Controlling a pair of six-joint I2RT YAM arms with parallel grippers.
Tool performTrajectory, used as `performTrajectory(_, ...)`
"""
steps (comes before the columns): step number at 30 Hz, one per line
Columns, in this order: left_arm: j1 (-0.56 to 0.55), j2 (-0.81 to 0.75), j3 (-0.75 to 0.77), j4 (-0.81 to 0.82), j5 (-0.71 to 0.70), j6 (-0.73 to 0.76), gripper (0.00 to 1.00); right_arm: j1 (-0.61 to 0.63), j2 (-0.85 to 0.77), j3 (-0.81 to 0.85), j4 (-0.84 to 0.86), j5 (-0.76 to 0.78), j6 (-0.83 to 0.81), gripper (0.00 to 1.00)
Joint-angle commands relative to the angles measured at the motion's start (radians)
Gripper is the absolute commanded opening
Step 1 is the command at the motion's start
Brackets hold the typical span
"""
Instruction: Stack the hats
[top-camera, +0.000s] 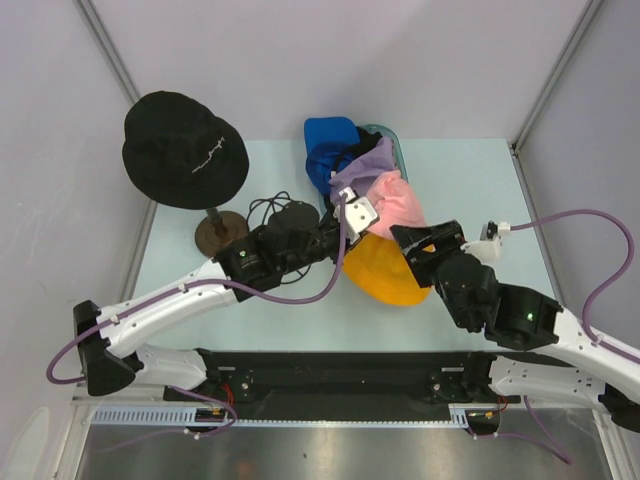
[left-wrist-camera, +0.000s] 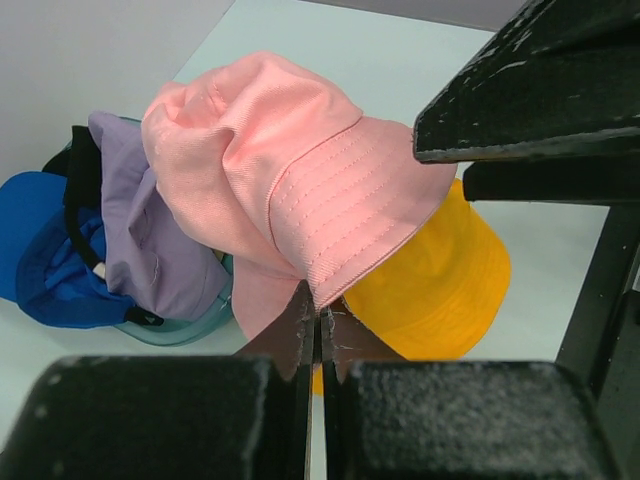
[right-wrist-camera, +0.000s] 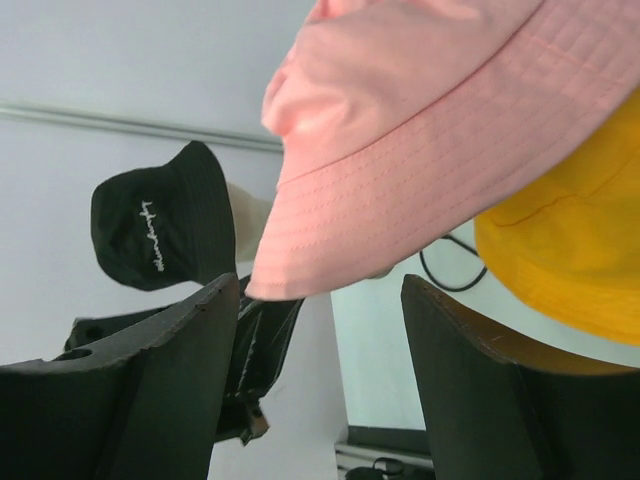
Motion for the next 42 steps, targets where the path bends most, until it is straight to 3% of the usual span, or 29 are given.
performTrajectory(1,-0.02,-0.048,-0.014,0.009,0.002,0.003,0.0,-0.002,-0.028,-0.043,0.05,0.126,0.058,0.71)
performTrajectory(14,-0.072,-0.035,-0.009,0.028,0.028,-0.035,0.0,-0.036,-0.01,-0.081,0.134,0.116,0.006,0.73)
performTrajectory(16,-0.082,-0.038,-0.02,0.026,0.036,-0.032,0.0,-0.062,-0.01,-0.084,0.152,0.113,-0.025,0.7)
performTrajectory(19,-0.101,-0.052,-0.045,0.022,0.031,0.003,0.0,-0.119,-0.013,-0.086,0.166,0.072,-0.048,0.45)
performTrajectory(20,-0.107,-0.052,-0.049,0.02,0.023,0.013,0.0,-0.139,-0.01,-0.084,0.162,0.054,-0.054,0.3)
performTrajectory(23,-0.115,-0.06,-0.072,0.015,0.005,0.021,0.0,-0.191,-0.018,-0.078,0.102,-0.014,-0.02,0.1)
performTrajectory(25,-0.113,-0.071,-0.091,0.023,-0.013,0.011,0.01,-0.199,-0.021,-0.07,0.007,-0.031,0.021,0.03)
performTrajectory(28,-0.115,-0.08,-0.098,0.017,-0.029,0.006,0.18,-0.2,-0.031,-0.063,-0.108,-0.031,0.095,0.0)
performTrajectory(29,-0.115,-0.083,-0.095,0.017,-0.039,0.0,0.49,-0.199,-0.037,-0.064,-0.128,-0.031,0.116,0.0)
performTrajectory(31,-0.113,-0.095,-0.083,0.014,-0.076,-0.017,0.85,-0.199,-0.044,-0.066,-0.193,-0.029,0.148,0.0)
performTrajectory(34,-0.112,-0.112,-0.025,-0.026,-0.093,-0.04,0.97,-0.2,-0.064,-0.073,-0.251,-0.022,0.184,0.0)
performTrajectory(37,-0.095,-0.126,0.053,-0.092,-0.119,-0.104,1.0,-0.199,-0.07,-0.076,-0.292,-0.034,0.179,0.0)
performTrajectory(42,0.118,-0.161,0.012,-0.081,0.081,-0.356,1.0,-0.202,-0.074,-0.121,-0.418,-0.037,0.248,0.0)
